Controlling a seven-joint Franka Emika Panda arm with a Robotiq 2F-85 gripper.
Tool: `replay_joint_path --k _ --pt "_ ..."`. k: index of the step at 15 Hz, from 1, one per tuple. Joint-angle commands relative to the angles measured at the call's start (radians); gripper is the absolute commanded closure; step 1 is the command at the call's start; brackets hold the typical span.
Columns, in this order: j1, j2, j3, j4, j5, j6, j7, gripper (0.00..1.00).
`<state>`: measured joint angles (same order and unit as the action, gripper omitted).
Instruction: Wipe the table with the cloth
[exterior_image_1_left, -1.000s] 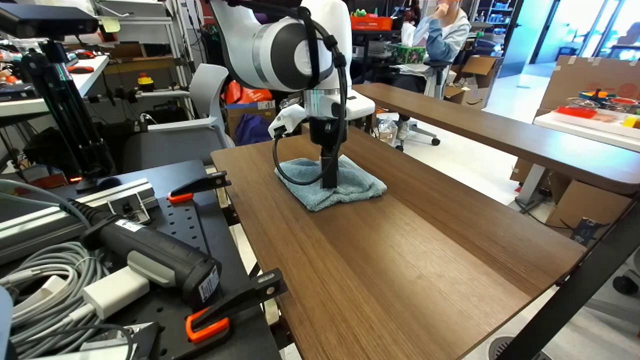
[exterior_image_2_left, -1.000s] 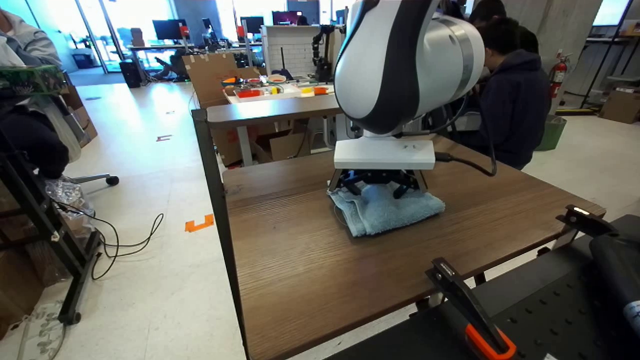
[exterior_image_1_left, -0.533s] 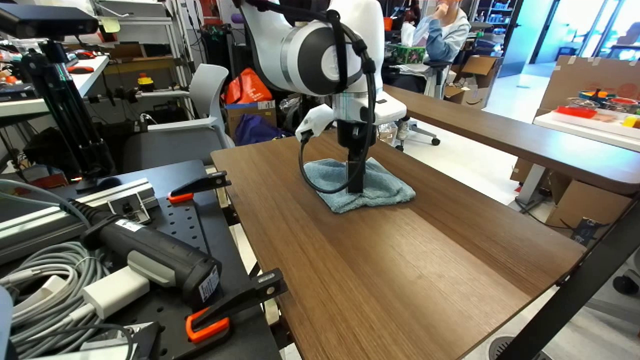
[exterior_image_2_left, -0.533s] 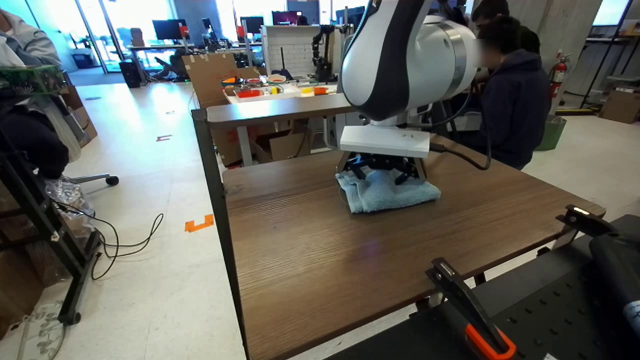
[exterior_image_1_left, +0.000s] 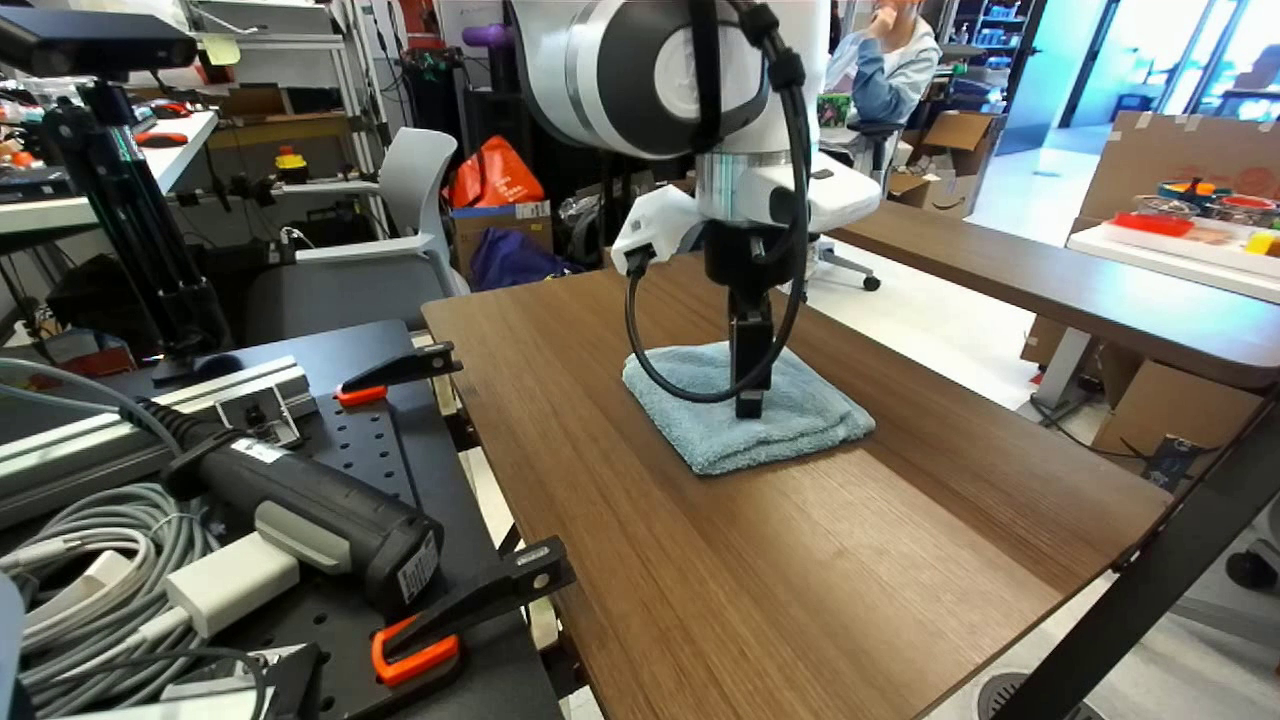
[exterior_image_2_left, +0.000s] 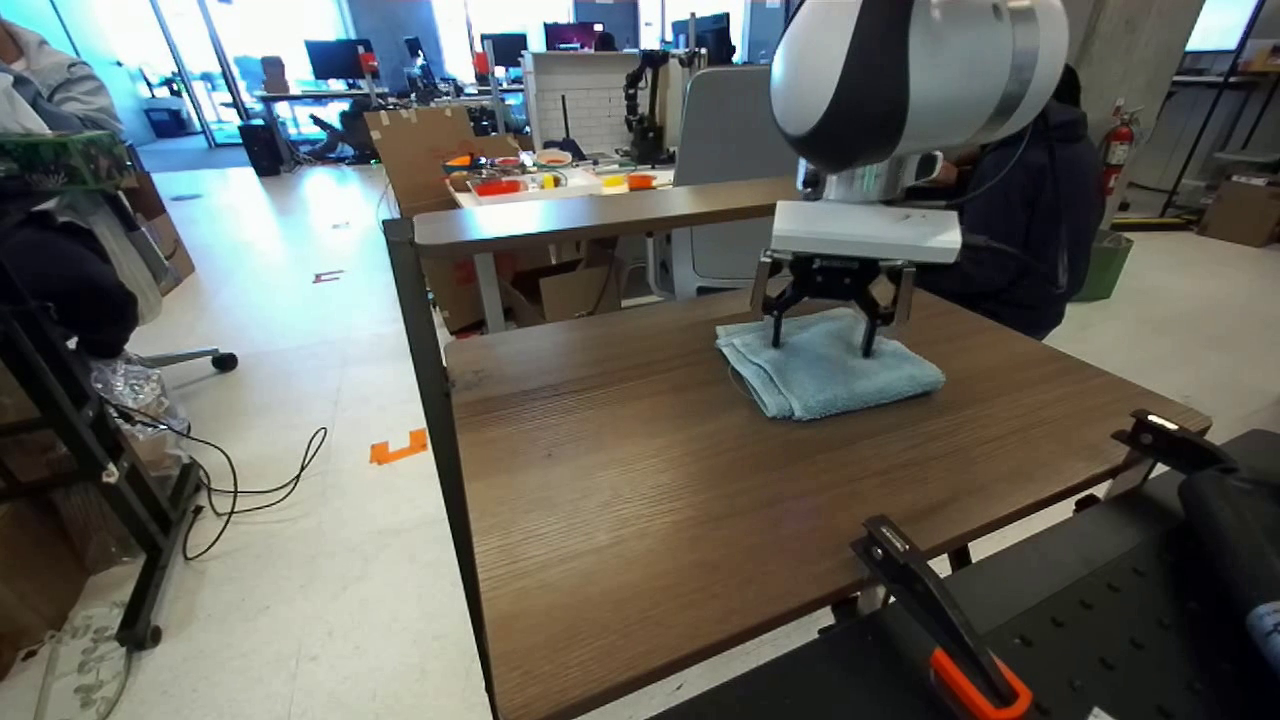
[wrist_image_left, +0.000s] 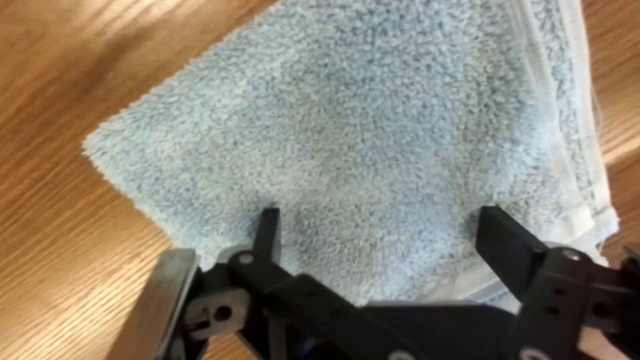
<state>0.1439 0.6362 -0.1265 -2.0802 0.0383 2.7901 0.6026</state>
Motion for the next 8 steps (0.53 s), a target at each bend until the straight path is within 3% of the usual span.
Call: replay_joint_path --k 1,6,8 --pt "-0.087 -0.148 0.043 -0.143 0.073 0.013 -0.139 0.00" --pt "-0.213 -0.300 0.107 -0.266 0.204 -0.001 -0.310 0.00" --pt "-0.227 -0.351 0.100 -0.294 0.247 -0.039 -0.309 0.00"
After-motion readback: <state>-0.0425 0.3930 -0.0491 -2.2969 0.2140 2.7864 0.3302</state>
